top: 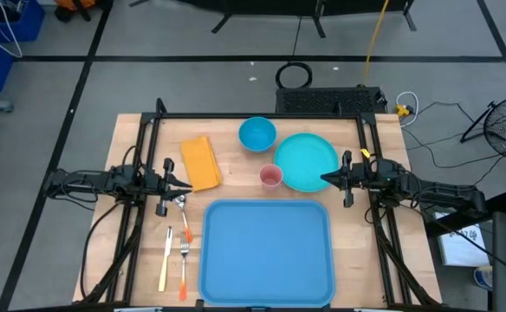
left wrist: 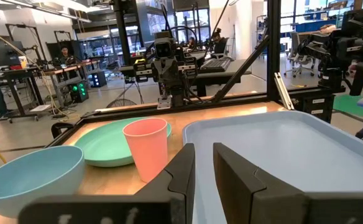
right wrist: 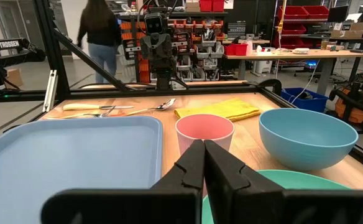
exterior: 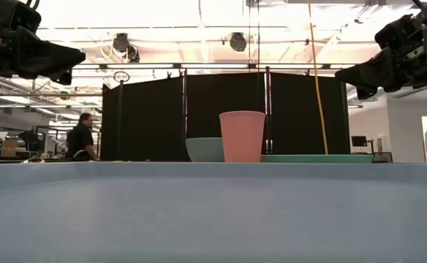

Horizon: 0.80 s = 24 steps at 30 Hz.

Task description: Set up tray

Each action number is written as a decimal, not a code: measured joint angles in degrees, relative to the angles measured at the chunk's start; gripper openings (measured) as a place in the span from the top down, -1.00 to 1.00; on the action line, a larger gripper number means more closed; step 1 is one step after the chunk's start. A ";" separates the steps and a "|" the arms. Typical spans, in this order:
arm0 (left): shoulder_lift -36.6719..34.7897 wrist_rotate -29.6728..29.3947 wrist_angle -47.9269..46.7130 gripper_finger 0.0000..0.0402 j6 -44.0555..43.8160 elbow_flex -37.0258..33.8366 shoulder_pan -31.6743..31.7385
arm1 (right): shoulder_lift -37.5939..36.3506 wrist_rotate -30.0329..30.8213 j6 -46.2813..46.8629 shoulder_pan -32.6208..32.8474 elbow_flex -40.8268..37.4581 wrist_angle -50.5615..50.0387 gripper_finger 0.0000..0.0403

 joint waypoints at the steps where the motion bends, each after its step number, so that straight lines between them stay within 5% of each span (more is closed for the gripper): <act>1: 0.00 0.00 -0.02 0.69 -0.01 0.00 0.02 | 0.00 -0.02 0.00 -0.01 0.00 0.00 1.00; 24: 0.00 -0.81 6.00 0.69 -0.92 -0.07 0.00 | -0.01 -0.07 0.74 -0.01 -0.01 0.68 1.00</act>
